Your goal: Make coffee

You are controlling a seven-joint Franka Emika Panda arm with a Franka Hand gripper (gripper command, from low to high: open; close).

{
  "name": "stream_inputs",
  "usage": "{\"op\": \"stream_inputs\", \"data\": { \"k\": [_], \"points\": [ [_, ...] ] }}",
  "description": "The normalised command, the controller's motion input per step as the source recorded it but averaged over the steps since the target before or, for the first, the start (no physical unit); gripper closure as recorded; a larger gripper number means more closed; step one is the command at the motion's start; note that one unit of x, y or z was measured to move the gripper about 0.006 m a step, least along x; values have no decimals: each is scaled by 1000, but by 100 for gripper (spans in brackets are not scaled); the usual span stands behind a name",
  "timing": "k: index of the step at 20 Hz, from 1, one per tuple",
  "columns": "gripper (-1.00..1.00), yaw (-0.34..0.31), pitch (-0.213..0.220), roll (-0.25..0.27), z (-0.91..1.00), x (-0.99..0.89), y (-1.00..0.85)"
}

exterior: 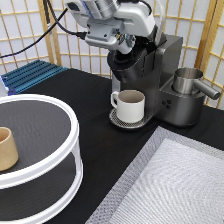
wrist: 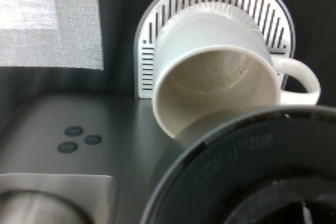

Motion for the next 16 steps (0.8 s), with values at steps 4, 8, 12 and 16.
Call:
{"op": "stream_inputs", "data": {
  "k": [4,8,12,16],
  "points": [
    [100,-81,33,3,-119,0,131],
    [100,-94,43,13,-104,0,0],
    [100,-102,50,0,-77,-20,39],
    [100,-84,56,0,-40,-145,102]
  ]
}}
